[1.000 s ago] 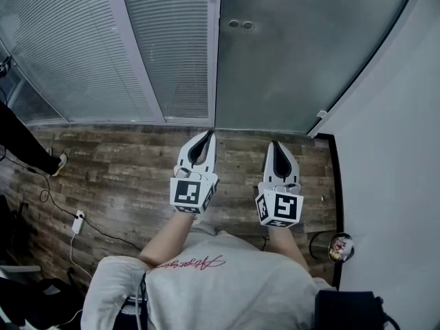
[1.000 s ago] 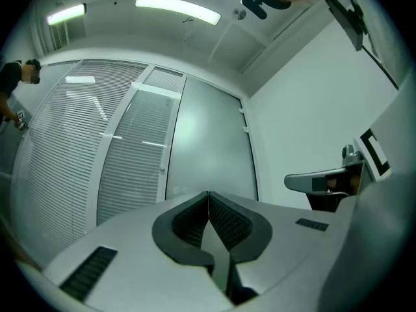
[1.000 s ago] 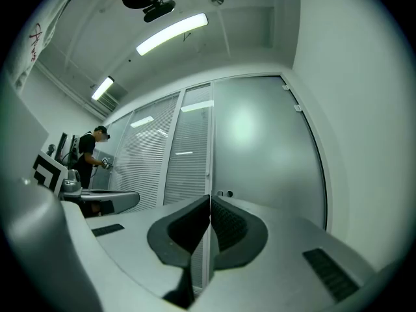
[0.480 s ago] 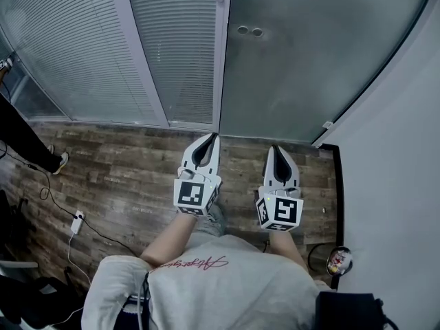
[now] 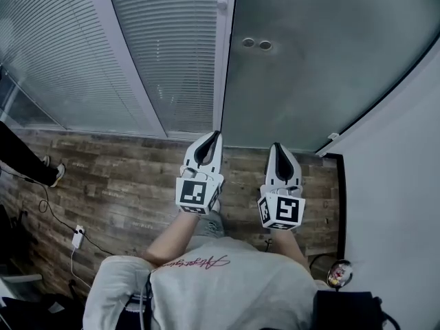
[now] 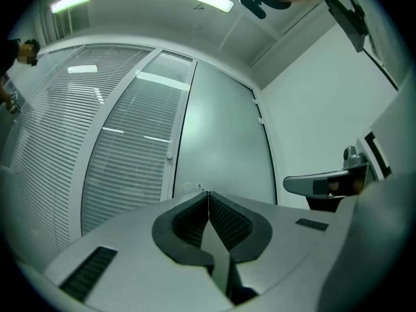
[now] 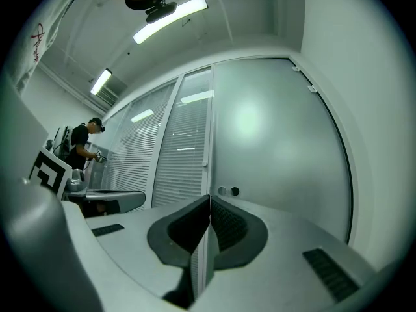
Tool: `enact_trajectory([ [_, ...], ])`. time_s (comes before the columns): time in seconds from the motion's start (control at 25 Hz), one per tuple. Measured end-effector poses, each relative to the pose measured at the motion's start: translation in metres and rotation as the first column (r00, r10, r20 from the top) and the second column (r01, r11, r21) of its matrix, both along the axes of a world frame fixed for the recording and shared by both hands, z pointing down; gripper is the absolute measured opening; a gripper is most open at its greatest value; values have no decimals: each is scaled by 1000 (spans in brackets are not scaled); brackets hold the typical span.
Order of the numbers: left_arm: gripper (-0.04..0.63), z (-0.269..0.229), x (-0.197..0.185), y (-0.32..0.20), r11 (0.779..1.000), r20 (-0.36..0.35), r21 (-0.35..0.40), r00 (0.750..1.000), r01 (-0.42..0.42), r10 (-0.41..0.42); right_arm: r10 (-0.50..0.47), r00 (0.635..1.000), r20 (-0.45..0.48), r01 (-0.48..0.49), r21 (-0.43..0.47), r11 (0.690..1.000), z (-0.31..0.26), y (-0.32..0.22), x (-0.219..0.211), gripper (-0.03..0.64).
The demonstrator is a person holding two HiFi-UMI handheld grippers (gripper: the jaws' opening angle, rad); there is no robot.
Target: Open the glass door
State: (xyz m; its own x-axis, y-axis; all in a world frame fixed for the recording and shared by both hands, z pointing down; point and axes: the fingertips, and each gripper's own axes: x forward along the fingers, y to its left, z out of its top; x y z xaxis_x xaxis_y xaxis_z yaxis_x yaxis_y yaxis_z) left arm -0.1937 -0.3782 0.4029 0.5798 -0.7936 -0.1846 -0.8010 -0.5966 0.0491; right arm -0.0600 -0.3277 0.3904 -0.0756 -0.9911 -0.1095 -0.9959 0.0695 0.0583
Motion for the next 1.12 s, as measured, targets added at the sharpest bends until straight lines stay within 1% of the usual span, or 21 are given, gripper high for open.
enact_trajectory([
  [0.08, 17, 0, 3, -25, 1000, -1, -13, 1000, -9, 9, 4, 1000, 2, -4, -8, 1000, 1, -26, 0, 18],
  [0.24, 17, -4, 8, -72, 1000, 7, 0, 1000, -22, 22, -3, 1000, -11, 3, -5, 1000, -6, -73, -5, 18],
  [0.52, 17, -10, 18, -152, 999, 19, 13, 999, -46, 46, 37, 999, 6, -36, -19, 999, -6, -150, 4, 18],
  [0.64, 17, -12, 24, -169, 998, 29, 12, 998, -58, 57, 36, 999, 10, -36, -28, 999, -8, -173, 6, 18],
  [0.84, 17, -9, 28, -185, 998, 41, -3, 997, -62, 62, -1, 1000, -4, 1, -49, 999, -11, -211, 9, 18],
  [0.96, 17, -11, 27, -197, 999, 39, -10, 999, -35, 35, -26, 1000, -14, 25, -55, 998, -16, -238, 15, 20],
  [1.12, 17, -10, 12, -199, 1000, 47, -12, 999, 17, -16, -30, 999, -36, 28, -59, 998, -18, -275, 24, 20],
])
